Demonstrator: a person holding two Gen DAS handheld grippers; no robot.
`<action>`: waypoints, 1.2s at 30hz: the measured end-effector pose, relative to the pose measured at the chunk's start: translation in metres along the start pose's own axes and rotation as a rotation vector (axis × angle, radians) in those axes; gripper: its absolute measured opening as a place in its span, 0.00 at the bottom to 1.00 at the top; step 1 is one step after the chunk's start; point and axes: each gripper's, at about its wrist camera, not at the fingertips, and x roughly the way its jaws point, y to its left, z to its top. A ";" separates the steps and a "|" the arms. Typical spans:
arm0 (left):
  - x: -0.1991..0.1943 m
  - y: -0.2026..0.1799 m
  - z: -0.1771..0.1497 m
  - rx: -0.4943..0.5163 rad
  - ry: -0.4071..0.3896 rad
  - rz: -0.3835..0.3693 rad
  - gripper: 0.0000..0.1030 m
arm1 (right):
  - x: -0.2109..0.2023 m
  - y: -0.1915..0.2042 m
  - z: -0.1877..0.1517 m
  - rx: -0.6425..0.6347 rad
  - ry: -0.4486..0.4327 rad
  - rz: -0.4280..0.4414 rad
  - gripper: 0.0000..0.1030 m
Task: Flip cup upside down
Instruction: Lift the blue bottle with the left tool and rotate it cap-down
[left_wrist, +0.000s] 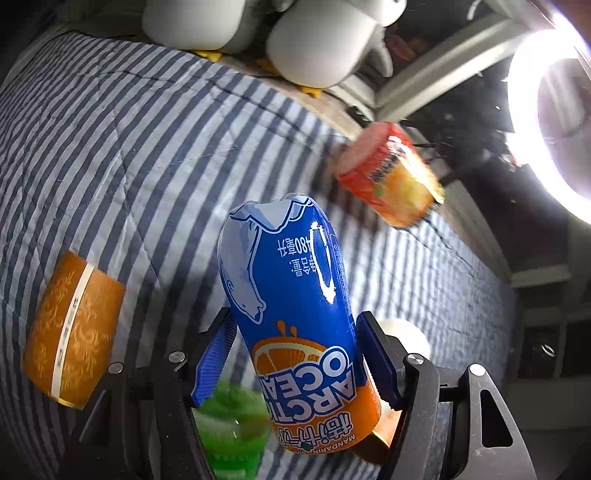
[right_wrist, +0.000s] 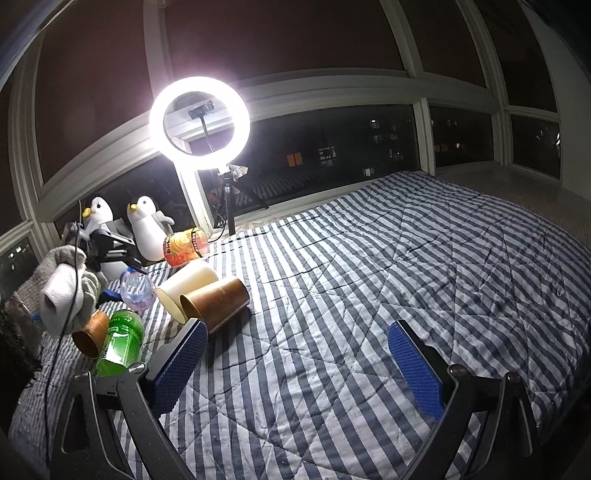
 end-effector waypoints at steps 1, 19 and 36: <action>-0.008 -0.003 -0.005 0.026 -0.003 -0.009 0.68 | 0.000 0.001 0.000 -0.002 0.001 0.002 0.94; -0.065 -0.026 -0.189 0.364 0.087 -0.112 0.68 | -0.021 0.010 -0.003 -0.012 -0.024 0.006 0.94; -0.025 -0.007 -0.248 0.530 0.107 -0.013 0.80 | -0.041 0.012 -0.021 -0.027 0.011 0.028 0.94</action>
